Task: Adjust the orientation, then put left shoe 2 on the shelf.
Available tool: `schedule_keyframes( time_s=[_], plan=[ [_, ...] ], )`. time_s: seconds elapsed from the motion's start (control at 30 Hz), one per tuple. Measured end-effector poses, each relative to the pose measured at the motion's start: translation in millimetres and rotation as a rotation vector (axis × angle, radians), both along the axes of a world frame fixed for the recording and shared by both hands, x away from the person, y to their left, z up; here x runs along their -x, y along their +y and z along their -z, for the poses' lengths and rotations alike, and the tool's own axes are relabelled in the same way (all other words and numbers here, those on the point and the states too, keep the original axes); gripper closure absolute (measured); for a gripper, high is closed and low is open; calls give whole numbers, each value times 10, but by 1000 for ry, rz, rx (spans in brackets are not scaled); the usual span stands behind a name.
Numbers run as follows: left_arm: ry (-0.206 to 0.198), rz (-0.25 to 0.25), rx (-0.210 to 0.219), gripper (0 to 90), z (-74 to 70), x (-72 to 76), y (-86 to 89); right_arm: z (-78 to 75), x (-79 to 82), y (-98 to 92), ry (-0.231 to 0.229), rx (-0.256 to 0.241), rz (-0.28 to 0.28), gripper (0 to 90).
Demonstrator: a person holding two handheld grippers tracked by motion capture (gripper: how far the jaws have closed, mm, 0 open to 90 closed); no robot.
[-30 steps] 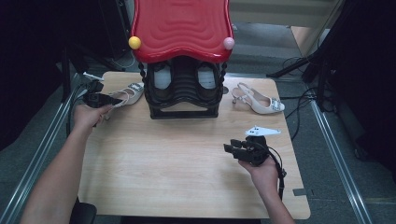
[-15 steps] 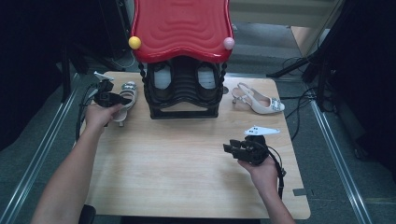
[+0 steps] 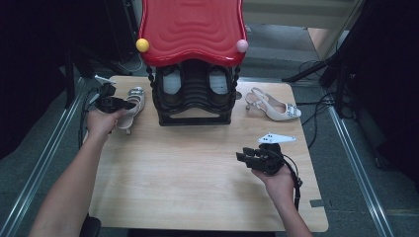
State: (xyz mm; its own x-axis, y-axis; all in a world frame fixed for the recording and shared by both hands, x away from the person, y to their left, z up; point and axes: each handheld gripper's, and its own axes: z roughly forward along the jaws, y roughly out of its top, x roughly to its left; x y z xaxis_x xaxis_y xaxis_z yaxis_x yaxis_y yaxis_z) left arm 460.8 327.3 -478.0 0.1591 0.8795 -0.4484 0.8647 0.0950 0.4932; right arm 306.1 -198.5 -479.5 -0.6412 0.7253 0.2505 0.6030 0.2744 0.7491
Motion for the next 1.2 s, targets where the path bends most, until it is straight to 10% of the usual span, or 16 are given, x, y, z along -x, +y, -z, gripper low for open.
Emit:
schedule_keyframes(
  time_s=[0.7,0.93,1.2],
  plan=[
    [-83,7,13,607,-487,167,231,-26,-11,-9,-7,-21,-22,588],
    [-104,16,30,599,-506,230,364,-3,-14,56,38,-87,-62,523],
    [-108,-15,12,565,-488,245,442,10,1,128,33,-50,-83,521]
  ],
)
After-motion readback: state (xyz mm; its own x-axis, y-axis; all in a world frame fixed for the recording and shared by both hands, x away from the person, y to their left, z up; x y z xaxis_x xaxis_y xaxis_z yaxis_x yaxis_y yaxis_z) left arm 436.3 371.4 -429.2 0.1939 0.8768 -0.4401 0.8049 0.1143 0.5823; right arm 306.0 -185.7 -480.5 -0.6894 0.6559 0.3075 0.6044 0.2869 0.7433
